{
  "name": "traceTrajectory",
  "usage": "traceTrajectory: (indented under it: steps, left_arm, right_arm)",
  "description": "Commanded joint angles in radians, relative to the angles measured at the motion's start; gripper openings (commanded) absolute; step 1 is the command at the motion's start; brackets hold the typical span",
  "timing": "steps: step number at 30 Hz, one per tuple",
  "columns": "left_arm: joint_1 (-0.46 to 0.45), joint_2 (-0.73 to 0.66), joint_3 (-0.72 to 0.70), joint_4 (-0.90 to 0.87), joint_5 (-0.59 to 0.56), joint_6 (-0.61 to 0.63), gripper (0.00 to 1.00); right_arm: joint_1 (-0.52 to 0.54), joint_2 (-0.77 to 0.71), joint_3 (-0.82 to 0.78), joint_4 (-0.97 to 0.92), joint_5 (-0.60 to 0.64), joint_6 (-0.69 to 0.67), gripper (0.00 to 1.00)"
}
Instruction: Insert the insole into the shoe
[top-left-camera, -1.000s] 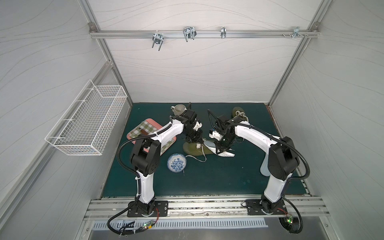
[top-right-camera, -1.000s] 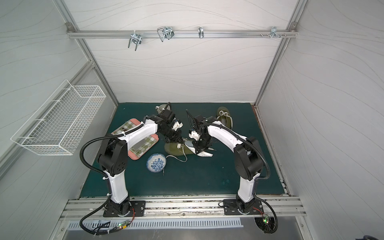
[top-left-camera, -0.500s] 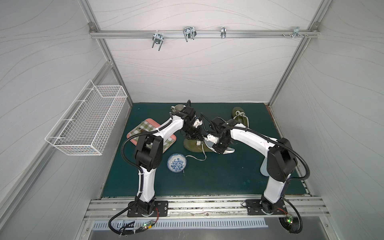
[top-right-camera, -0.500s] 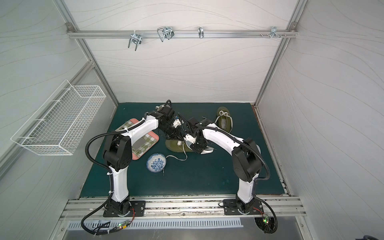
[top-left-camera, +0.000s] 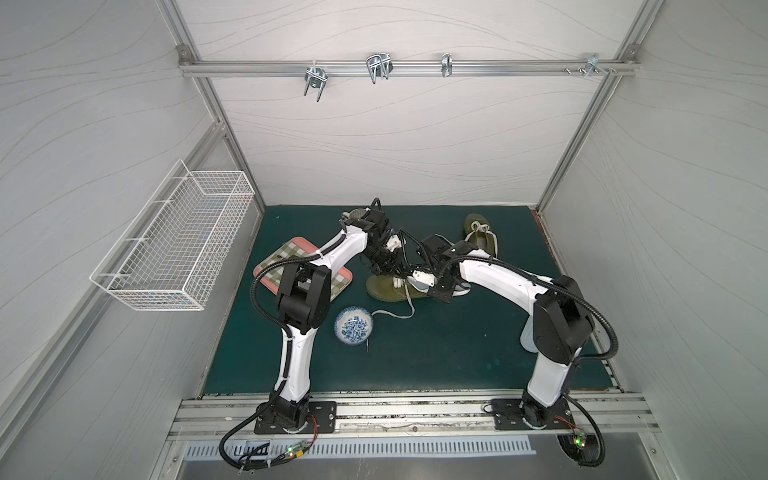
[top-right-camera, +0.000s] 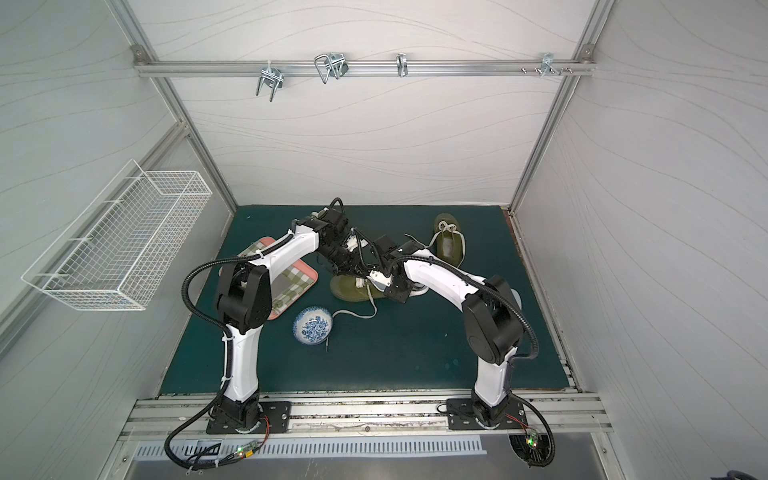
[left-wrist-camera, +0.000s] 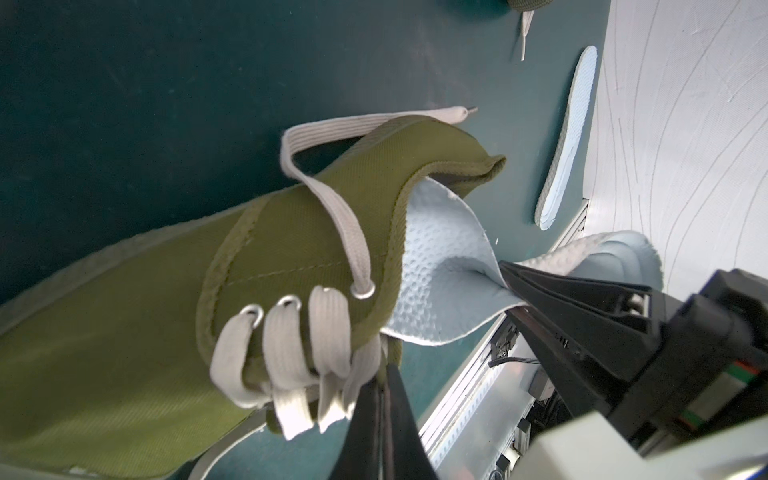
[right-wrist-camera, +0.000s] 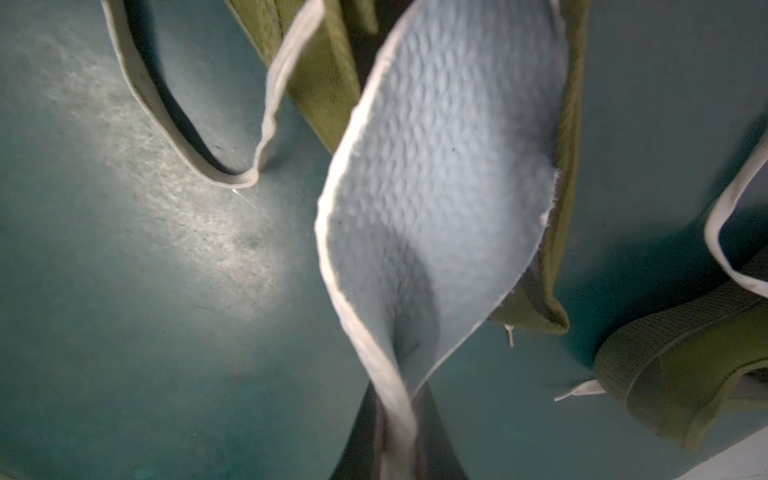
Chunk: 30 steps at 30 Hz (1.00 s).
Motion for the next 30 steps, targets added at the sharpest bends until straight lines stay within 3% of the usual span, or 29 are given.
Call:
traceTrajectory:
  steps: [1,9,15,21,25,30]
  left_arm:
    - [0.001,0.031,0.084,-0.055,0.064,0.062,0.00]
    - [0.009,0.076,0.192,-0.180,0.096,0.137,0.00]
    - [0.009,0.095,0.215,-0.221,0.080,0.160,0.00]
    - [0.009,0.132,0.251,-0.214,0.051,0.162,0.00]
    - [0.007,0.166,0.282,-0.226,0.054,0.167,0.00]
    - [0.007,0.163,0.289,-0.239,0.065,0.179,0.00]
  right_arm:
    - [0.016,0.025,0.035,0.021,0.016,-0.079,0.02]
    - [0.066,-0.044,-0.007,-0.049,-0.150,0.000,0.00]
    - [0.106,-0.069,-0.014,-0.055,-0.180,0.098,0.00]
    - [0.064,-0.035,0.023,-0.108,-0.098,0.144,0.00]
    - [0.035,-0.025,0.032,-0.127,-0.013,0.123,0.00]
    - [0.075,-0.015,0.027,-0.128,0.093,0.048,0.00]
